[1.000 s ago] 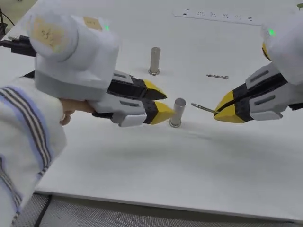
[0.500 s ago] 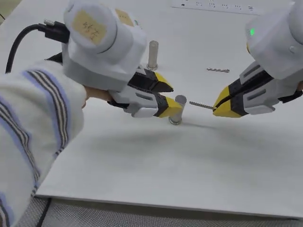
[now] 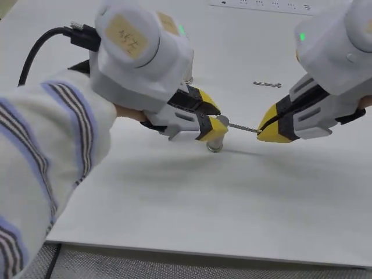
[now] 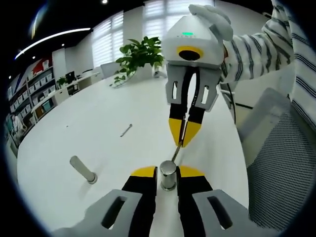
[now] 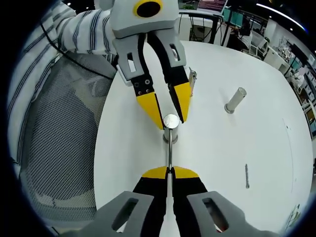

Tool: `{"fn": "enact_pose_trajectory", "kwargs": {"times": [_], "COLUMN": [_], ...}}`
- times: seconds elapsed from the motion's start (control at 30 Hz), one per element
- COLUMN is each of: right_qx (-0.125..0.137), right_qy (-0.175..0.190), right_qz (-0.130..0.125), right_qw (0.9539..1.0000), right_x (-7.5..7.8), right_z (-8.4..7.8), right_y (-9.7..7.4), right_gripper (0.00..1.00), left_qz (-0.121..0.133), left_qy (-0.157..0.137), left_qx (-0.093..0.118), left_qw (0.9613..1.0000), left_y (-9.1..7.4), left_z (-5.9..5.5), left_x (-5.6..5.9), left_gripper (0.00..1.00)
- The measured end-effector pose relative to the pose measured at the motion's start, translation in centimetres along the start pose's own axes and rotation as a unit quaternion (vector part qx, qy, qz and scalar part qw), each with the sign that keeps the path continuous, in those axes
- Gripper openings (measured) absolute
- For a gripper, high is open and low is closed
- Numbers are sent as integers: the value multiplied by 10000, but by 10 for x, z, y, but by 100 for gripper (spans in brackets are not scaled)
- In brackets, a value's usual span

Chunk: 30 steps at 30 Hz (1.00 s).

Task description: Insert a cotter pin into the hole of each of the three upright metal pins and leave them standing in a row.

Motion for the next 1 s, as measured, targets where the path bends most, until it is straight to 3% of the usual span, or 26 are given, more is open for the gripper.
{"fn": "enact_pose_trajectory", "kwargs": {"times": [0.3,0.47,0.77,0.9,1.0], "right_qx": [122,339,657,700,850], "right_qy": [61,146,296,166,-299], "right_qz": [-48,-110,-151,-172,-202], "right_qw": [9999,9993,9973,9973,9957], "right_x": [0,0,4,6,8], "right_z": [5,10,15,21,26], "right_y": [-2,-6,8,11,13], "right_gripper": [0,0,0,0,0], "left_qz": [-12,13,-38,-37,-22], "left_qy": [62,16,-136,-122,-129], "left_qx": [-31,-28,-26,-36,-47], "left_qw": [10000,10000,9999,9999,9999], "left_y": [-2,-3,-2,-2,-2], "left_z": [0,-1,-3,-2,-2], "left_x": [3,2,3,2,2], "left_gripper": [10,9,9,9,9]}}
Point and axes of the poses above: the centre of the closed fingertips' face, and the gripper's own axes: y roughly forward along the fingers, x roughly to its right, z roughly out of its top, the point moved 6 cm from there along -y, roughly backward along the fingers, and after that the axes turned 11 degrees about -y, right-handed, at the moved point
